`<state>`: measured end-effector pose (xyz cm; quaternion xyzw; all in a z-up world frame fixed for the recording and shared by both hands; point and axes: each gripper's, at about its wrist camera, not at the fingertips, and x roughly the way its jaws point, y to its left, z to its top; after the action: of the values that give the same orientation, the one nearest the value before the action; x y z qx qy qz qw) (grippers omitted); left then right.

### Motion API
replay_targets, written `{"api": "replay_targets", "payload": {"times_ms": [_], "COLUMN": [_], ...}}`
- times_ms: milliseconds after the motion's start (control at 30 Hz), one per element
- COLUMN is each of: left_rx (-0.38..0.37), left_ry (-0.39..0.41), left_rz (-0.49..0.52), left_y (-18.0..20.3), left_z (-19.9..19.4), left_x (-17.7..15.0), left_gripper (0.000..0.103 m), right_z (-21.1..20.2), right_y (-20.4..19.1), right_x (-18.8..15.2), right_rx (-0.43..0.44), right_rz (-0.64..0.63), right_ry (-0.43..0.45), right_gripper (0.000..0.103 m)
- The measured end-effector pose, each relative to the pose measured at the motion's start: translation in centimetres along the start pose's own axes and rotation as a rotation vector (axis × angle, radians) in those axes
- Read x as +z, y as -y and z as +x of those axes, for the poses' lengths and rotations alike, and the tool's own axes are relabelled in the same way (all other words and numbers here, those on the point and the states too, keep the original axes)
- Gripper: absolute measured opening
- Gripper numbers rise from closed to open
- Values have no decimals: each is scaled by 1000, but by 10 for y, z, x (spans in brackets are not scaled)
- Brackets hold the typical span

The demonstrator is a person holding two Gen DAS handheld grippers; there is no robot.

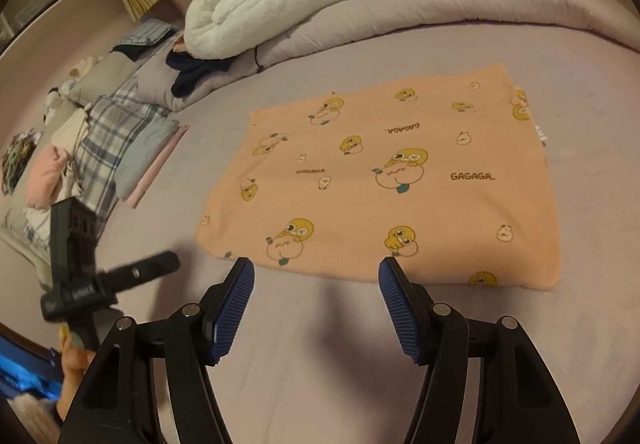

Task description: Fold small clothes

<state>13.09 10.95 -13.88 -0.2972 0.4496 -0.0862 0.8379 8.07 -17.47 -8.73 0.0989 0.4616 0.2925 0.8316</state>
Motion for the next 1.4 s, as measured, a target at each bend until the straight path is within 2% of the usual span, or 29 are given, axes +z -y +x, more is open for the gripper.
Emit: {"api": "replay_targets", "payload": {"times_ms": [200,267,467,633,733,833,933,1000,1033,1067,1100,1233,1300,1400], "left_rx": [-102,-144,-212,-216,-192,-150,-109,-72,-45,-18,-3,22,55,87], "left_ry": [-29,-17,-25,-46,-65,-76,-73,-72,-71,-73,-74,-84,-90,-95], "left_rz": [-136,-174,-189,-157,-116,-83,-81,-73,-61,-50,-41,-24,4,33], "left_y": [-26,-32,-31,-23,-10,-4,-6,-8,-10,-11,-13,-14,-8,-4], "left_z": [24,30,47,64,77,87,87,86,84,84,83,88,92,95], "left_x": [26,35,65,85,95,101,102,101,100,98,97,100,103,104], "left_gripper": [102,102,102,101,101,92,76,57,51,38,32,32,31,31], "right_z": [6,6,9,20,27,41,62,76,81,88,91,114,125,127], "right_y": [11,14,20,21,17,13,13,16,18,18,18,22,20,14], "right_x": [0,0,4,17,31,49,70,81,85,90,94,107,108,110], "right_rx": [13,12,9,18,13,10,-21,-54,-59,-75,-92,-172,-209,-251], "right_rz": [24,28,18,4,-22,-37,-27,-15,-10,-11,-13,-3,-24,-77], "right_ry": [-11,-12,-8,-11,7,16,11,14,14,27,36,11,-18,-52], "right_gripper": [64,64,64,64,64,64,64,64,64,62,54,25,20,19]}}
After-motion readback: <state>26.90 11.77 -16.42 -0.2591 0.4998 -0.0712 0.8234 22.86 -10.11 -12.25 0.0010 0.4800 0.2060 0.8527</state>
